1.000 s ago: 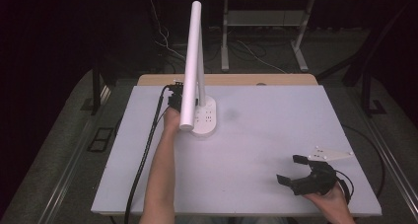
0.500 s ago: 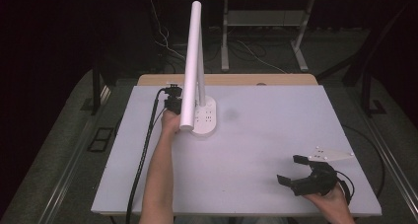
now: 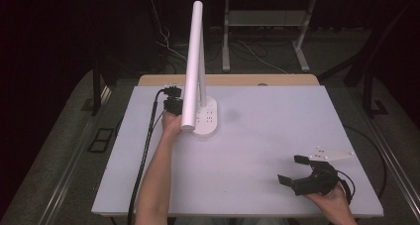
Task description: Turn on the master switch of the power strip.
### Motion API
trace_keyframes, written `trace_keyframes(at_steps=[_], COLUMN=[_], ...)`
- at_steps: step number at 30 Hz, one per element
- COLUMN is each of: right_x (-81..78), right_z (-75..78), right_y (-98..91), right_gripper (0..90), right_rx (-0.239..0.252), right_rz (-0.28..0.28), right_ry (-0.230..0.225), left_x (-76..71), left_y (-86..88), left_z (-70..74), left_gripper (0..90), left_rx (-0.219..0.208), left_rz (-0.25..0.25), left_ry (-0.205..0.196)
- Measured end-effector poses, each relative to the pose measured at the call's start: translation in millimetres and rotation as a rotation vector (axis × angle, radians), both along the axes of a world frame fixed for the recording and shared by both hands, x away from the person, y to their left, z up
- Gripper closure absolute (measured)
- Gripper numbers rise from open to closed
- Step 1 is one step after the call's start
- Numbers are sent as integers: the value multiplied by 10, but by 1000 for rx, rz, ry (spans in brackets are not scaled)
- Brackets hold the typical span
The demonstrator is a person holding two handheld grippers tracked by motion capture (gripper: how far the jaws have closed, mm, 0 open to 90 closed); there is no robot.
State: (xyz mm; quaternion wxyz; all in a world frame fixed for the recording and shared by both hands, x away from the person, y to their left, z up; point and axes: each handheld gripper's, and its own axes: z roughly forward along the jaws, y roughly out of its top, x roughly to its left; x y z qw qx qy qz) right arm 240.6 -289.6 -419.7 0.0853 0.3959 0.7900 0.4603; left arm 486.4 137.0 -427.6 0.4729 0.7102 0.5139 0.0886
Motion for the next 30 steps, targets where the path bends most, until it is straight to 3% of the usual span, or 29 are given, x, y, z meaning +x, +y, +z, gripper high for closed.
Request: trace_keyframes(at_steps=[6, 17, 19, 20, 23, 30], right_x=[0, 5, 6, 6, 9, 11], right_z=[2, 4, 3, 3, 5, 4], right_y=[7, 11, 16, 16, 16, 20], right_gripper=[5, 5, 5, 5, 5, 5], right_rx=[-6, -4, -5, -5, -3, -1], right_rz=[6, 6, 7, 7, 7, 10], right_ry=[-4, -3, -3, -3, -5, -4], left_x=[-33, -157, -183, -194, -233, -340], left_y=[66, 215, 254, 272, 336, 448], left_z=[99, 331, 366, 380, 424, 474], left_gripper=[898, 796, 699, 699, 588, 287], left_rx=[-2, 48, 56, 59, 74, 22], left_rz=[12, -9, -17, -17, -34, -61], left_ry=[-22, -77, -81, -80, -72, -60])
